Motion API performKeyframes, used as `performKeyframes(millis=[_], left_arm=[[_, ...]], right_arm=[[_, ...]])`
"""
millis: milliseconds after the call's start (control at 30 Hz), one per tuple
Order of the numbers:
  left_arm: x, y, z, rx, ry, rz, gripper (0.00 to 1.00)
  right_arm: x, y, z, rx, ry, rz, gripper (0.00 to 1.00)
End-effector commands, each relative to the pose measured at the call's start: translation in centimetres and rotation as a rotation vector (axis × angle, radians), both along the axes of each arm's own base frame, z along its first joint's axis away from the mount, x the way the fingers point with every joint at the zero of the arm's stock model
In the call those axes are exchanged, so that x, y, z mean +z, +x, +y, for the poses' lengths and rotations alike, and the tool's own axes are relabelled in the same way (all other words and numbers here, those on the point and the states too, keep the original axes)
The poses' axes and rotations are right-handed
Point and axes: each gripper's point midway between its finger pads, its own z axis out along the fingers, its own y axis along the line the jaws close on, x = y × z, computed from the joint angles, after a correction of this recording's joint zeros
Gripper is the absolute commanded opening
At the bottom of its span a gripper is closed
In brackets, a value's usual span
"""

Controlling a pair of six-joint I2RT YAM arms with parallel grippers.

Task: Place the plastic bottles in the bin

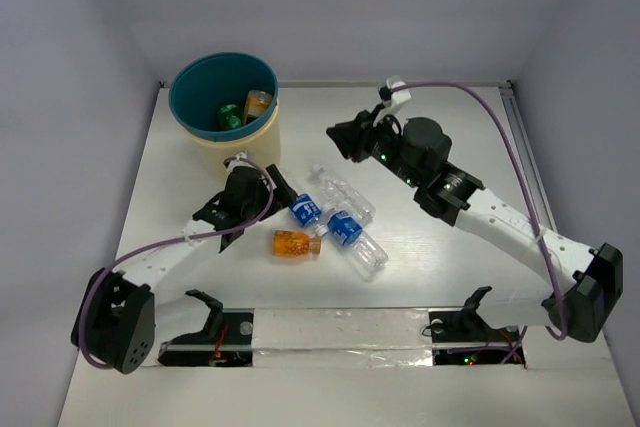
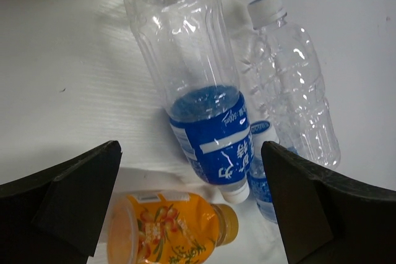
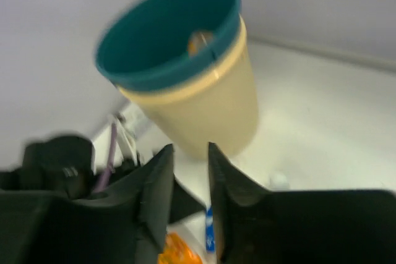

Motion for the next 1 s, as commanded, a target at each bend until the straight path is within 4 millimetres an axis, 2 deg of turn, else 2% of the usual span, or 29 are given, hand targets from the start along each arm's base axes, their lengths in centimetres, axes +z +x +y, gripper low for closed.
performKeyframes(millis=[0, 33, 67, 100, 167, 200, 233, 267, 300, 333, 400, 433, 467, 500, 600, 633, 667, 700, 733, 800, 867, 933, 967], left_arm=[[3.2, 3.7, -0.9, 0.054, -0.043, -0.123, 0.96], [3.1, 4.0, -1.2, 0.058, -0.052, -0.118, 0.96], [2.8, 4.3, -1.4, 0.056, -0.056, -0.113, 0.96], [2.0, 4.7, -1.8, 0.053, -0.053, -0.095, 0.96], [1.6, 5.4, -2.1, 0.058, -0.048, -0.081, 0.96], [0.7, 5.7, -2.1, 0.064, -0.032, -0.059, 0.95], [0.6, 6.1, -2.2, 0.067, -0.028, -0.059, 0.94], [0.4, 6.3, -2.3, 0.071, -0.027, -0.056, 0.93], [-0.2, 6.6, -2.0, 0.090, -0.009, -0.051, 0.91], [-0.3, 6.9, -1.9, 0.099, 0.000, -0.052, 0.90], [-1.1, 7.2, -1.5, 0.118, 0.025, -0.041, 0.88], [-1.3, 7.4, -1.5, 0.122, 0.029, -0.041, 0.86], [-1.5, 7.4, -1.5, 0.125, 0.032, -0.038, 0.85], [-2.0, 7.6, -1.4, 0.132, 0.039, -0.032, 0.81], [-2.7, 7.4, -1.8, 0.126, 0.040, -0.022, 0.74], [-3.0, 7.2, -1.7, 0.127, 0.042, -0.017, 0.66], [-3.1, 7.1, -1.6, 0.127, 0.043, -0.015, 0.60], [-2.8, 6.8, -1.8, 0.122, 0.041, -0.024, 0.49], [-3.1, 6.4, -1.4, 0.125, 0.047, -0.021, 0.46], [-2.2, 5.9, -1.5, 0.121, 0.035, -0.039, 0.40], [-2.0, 5.0, -1.2, 0.121, 0.037, -0.045, 0.40], [-0.6, 3.8, -1.4, 0.109, 0.037, -0.073, 0.40], [0.1, 3.7, -1.1, 0.116, 0.038, -0.087, 0.39]], right_arm=[[-7.3, -0.6, -1.1, -0.025, -0.130, 0.128, 0.37], [-8.0, -0.7, -1.7, -0.035, -0.137, 0.145, 0.46], [-9.1, -0.6, -2.2, -0.032, -0.150, 0.170, 0.51], [-10.6, -0.5, -2.5, -0.030, -0.164, 0.208, 0.59], [-12.5, 0.3, -3.3, -0.038, -0.196, 0.259, 0.66], [-13.2, 0.0, -3.1, -0.002, -0.204, 0.278, 0.69], [-13.9, 0.1, -3.1, 0.008, -0.214, 0.294, 0.74], [-15.5, 0.4, -3.7, 0.002, -0.243, 0.339, 0.77], [-16.2, 0.2, -3.6, 0.014, -0.257, 0.358, 0.79], [-16.7, 0.6, -4.0, 0.007, -0.267, 0.369, 0.87], [-17.9, 0.9, -3.8, 0.034, -0.307, 0.401, 0.91], [-19.0, 0.8, -3.7, 0.041, -0.331, 0.424, 0.92], [-19.3, 1.0, -3.5, 0.047, -0.346, 0.435, 0.94], [-20.9, 1.4, -3.5, 0.056, -0.378, 0.468, 0.94], [-22.9, 2.0, -3.0, 0.070, -0.426, 0.518, 0.95], [-24.8, 2.1, -2.8, 0.080, -0.459, 0.550, 0.95], [-25.6, 2.2, -2.7, 0.083, -0.473, 0.567, 0.95], [-26.0, 2.4, -2.5, 0.088, -0.480, 0.575, 0.96], [-27.6, 2.5, -2.3, 0.095, -0.503, 0.603, 0.96], [-28.6, 2.7, -2.1, 0.098, -0.519, 0.629, 0.96], [-29.3, 3.3, -1.8, 0.095, -0.531, 0.639, 0.96], [-29.2, 4.1, -1.6, 0.085, -0.549, 0.634, 0.97], [-30.2, 4.2, -1.7, 0.079, -0.574, 0.657, 0.97]])
